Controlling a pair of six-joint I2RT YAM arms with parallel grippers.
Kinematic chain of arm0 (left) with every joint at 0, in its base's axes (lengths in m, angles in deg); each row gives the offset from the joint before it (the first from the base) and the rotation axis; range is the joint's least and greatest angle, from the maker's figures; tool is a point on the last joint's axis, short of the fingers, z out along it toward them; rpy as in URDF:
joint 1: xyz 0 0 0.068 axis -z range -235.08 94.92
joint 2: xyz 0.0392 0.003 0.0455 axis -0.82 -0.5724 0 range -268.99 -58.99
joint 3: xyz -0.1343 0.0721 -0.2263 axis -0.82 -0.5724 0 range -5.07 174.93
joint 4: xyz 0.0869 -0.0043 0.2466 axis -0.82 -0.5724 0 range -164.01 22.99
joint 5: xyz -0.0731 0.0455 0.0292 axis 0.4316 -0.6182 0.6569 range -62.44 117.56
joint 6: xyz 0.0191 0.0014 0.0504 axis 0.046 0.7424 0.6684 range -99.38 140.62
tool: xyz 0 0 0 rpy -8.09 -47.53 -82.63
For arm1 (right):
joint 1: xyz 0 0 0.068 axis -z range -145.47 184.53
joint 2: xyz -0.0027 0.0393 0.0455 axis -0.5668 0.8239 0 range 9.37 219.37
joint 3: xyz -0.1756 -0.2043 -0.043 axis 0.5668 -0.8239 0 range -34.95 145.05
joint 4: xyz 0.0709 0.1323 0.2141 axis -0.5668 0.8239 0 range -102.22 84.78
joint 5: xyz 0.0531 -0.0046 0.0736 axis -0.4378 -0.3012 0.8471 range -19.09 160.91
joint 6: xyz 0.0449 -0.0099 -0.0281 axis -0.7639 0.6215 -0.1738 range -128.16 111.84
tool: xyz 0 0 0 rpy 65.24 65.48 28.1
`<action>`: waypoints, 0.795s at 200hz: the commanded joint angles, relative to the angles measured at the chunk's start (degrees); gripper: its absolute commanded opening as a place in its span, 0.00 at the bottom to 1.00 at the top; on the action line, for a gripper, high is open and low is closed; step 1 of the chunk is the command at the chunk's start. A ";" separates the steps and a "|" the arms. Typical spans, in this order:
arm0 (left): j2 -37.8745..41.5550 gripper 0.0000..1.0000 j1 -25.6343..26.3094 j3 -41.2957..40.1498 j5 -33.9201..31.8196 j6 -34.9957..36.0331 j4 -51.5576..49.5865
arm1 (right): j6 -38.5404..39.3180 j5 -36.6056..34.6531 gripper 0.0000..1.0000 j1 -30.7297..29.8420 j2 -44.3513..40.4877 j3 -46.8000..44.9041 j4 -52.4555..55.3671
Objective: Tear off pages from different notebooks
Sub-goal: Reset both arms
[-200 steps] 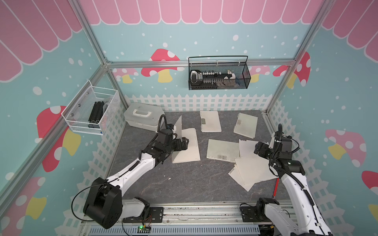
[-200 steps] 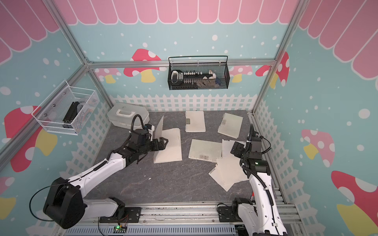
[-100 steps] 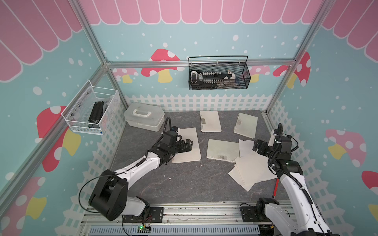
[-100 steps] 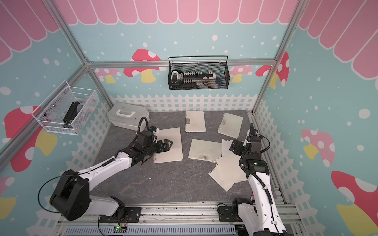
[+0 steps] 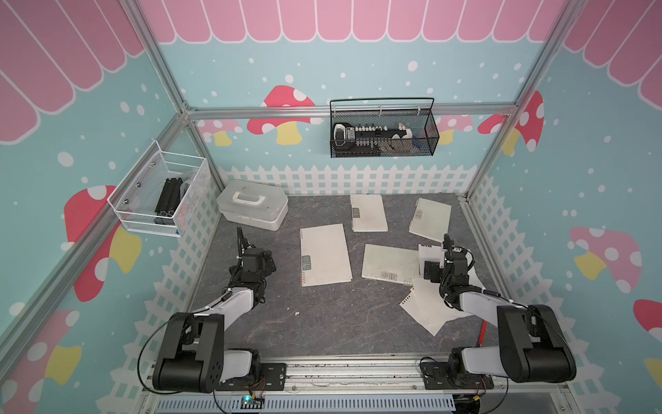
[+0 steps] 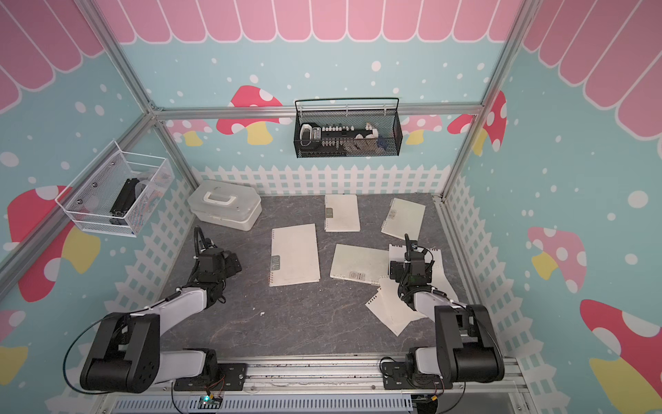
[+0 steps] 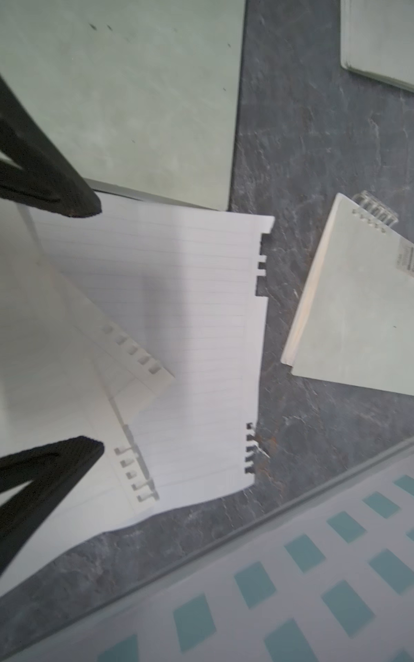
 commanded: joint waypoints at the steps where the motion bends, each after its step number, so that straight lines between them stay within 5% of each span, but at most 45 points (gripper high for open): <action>1: -3.18 0.99 -1.15 0.24 9.50 7.21 20.65 | 4.09 -8.02 0.98 -0.80 5.75 1.17 -19.45; 17: -9.09 0.99 -1.78 0.23 12.96 9.22 28.16 | 5.42 -10.39 0.98 -2.54 5.14 -1.25 -23.12; 27: -7.90 0.99 -0.89 1.78 14.29 10.58 22.74 | 5.65 -9.49 0.98 -2.55 5.10 -3.90 -27.83; 51: -10.53 0.99 -1.43 -7.35 14.85 9.87 43.34 | 7.40 -10.52 0.98 -3.71 8.25 -7.39 -37.79; 85: -9.73 0.99 -0.54 -3.33 16.34 11.63 33.58 | 5.43 -8.72 0.98 -2.14 7.36 -6.02 -33.41; 159: -9.95 0.99 0.19 -3.65 14.50 12.12 34.76 | 5.57 -8.75 0.98 -2.11 7.42 -6.31 -33.95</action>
